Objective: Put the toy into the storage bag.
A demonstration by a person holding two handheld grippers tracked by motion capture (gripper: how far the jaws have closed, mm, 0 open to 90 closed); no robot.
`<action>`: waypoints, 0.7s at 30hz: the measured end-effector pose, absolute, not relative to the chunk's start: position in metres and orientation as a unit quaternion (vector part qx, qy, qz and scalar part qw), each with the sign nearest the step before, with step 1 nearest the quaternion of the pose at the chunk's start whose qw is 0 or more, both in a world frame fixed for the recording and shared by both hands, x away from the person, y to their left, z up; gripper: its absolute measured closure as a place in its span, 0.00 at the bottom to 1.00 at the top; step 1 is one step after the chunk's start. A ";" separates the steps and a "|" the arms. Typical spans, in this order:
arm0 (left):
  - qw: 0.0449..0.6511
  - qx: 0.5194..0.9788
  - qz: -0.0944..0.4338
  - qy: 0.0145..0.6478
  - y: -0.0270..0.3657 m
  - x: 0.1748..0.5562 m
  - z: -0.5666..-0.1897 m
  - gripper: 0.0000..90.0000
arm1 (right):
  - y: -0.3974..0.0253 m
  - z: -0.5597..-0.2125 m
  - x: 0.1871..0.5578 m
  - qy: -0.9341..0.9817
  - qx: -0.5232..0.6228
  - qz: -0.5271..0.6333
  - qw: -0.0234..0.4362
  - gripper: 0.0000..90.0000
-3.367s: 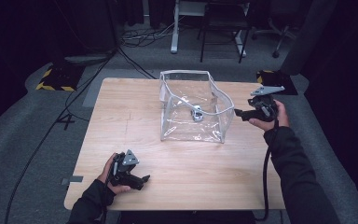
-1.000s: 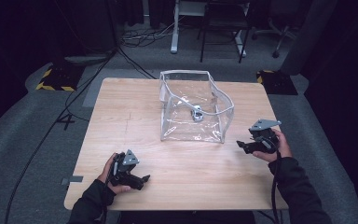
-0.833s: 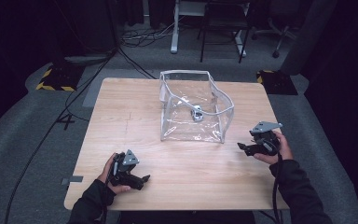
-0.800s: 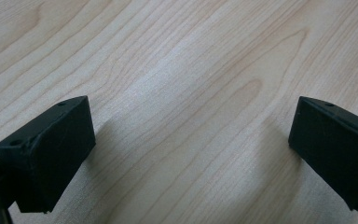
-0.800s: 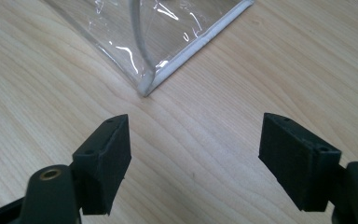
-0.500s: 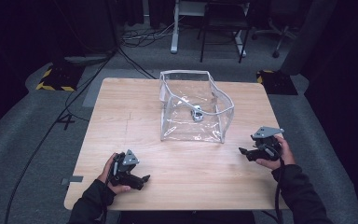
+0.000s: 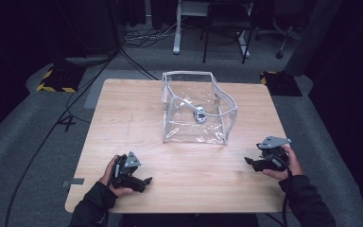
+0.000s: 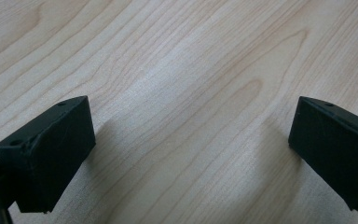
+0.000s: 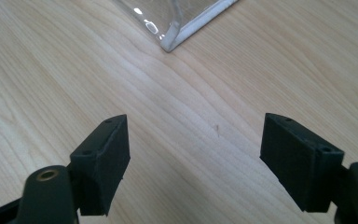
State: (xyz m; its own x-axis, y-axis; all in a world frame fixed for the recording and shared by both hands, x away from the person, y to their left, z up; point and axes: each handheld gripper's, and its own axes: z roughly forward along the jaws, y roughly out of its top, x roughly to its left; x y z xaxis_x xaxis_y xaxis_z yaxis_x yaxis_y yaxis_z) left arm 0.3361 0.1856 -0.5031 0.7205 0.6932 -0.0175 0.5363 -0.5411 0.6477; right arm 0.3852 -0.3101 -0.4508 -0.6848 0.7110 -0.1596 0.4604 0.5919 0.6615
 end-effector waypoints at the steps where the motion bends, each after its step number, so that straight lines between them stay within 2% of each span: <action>1: 0.323 0.869 0.122 0.354 0.186 0.336 -0.503 0.01 | -0.311 -0.452 0.384 0.867 0.337 0.301 0.208 0.27; 21: 0.323 0.870 0.122 0.353 0.186 0.336 -0.503 0.01 | -0.331 -0.476 0.362 0.864 0.339 0.309 0.206 0.26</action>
State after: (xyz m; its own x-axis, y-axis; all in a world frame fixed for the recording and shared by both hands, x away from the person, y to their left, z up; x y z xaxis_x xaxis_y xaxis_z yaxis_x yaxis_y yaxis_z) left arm 0.3361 0.1856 -0.5031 0.7208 0.6930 -0.0161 0.5356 -0.5420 0.6476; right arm 0.3623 -0.3315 -0.4757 -0.6850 0.7136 -0.1471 0.4590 0.5795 0.6734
